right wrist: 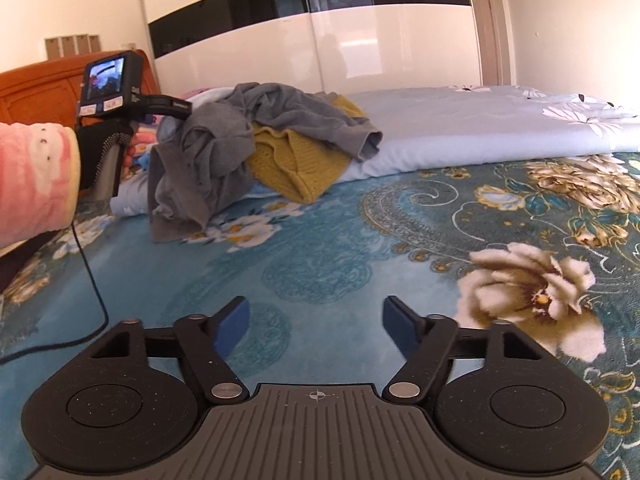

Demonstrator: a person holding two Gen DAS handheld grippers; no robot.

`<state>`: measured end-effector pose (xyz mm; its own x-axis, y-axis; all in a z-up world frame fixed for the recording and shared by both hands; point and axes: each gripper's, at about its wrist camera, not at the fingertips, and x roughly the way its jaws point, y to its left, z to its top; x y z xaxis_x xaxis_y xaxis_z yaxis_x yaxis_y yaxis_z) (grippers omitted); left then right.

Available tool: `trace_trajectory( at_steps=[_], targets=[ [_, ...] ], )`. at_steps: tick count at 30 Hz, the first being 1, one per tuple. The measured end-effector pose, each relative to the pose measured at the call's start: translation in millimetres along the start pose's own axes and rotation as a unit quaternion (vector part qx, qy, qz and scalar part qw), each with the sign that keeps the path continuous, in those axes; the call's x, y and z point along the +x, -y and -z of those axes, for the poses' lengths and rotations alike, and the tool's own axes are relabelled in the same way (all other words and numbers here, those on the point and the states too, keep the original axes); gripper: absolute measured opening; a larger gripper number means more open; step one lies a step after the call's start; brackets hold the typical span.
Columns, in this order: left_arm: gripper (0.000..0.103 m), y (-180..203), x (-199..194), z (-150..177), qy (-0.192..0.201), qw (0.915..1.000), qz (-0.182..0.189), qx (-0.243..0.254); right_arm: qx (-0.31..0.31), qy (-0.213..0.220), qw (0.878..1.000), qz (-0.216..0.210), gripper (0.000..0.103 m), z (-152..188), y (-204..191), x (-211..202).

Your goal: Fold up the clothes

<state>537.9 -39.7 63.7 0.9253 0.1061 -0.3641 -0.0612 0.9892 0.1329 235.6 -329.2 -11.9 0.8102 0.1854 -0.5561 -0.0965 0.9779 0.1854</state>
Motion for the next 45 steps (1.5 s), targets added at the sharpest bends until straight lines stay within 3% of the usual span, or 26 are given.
trace_trajectory(
  at_steps=[2,8,13,18,25,32,36,41,45],
  targets=[
    [0.004,-7.3,6.8,-4.3,-0.006,0.9994,0.012,-0.031,0.005,-0.002,1.0,0.0,0.066,0.3,3.4,1.2],
    [0.003,-33.8,-40.2,-37.8,0.071,0.9941,0.018,-0.08,0.02,-0.001,1.0,0.002,0.065,0.2,5.7,-2.3],
    [0.002,-71.5,-98.2,-80.5,0.142,0.9824,0.027,-0.118,0.016,0.014,1.0,0.005,0.065,-6.8,-1.8,-15.2],
    [0.002,-108.3,-191.5,-116.2,0.211,0.969,0.079,-0.101,0.016,0.037,0.999,-0.006,0.065,-19.9,-18.0,-30.5],
    [0.002,-148.1,-333.9,-131.6,0.294,0.9437,0.142,-0.057,-0.004,0.077,0.996,-0.035,0.065,-35.4,-56.6,-63.0],
    [0.002,-176.1,-445.9,-128.4,0.369,0.9096,0.187,-0.039,-0.028,0.114,0.991,-0.058,0.067,-45.5,-88.7,-102.5],
    [0.003,-167.8,-479.7,-121.9,0.37,0.8994,0.233,-0.007,-0.029,0.142,0.987,-0.063,0.07,-50.7,-94.4,-128.6],
    [0.003,-136.9,-467.9,-93.4,0.298,0.9047,0.305,0.002,-0.028,0.172,0.98,-0.092,0.07,-54.1,-97.0,-161.1],
    [0.003,-111.0,-454.6,-80.5,0.266,0.8919,0.365,-0.028,-0.031,0.192,0.974,-0.113,0.07,-55.8,-98.5,-185.9]
  ],
)
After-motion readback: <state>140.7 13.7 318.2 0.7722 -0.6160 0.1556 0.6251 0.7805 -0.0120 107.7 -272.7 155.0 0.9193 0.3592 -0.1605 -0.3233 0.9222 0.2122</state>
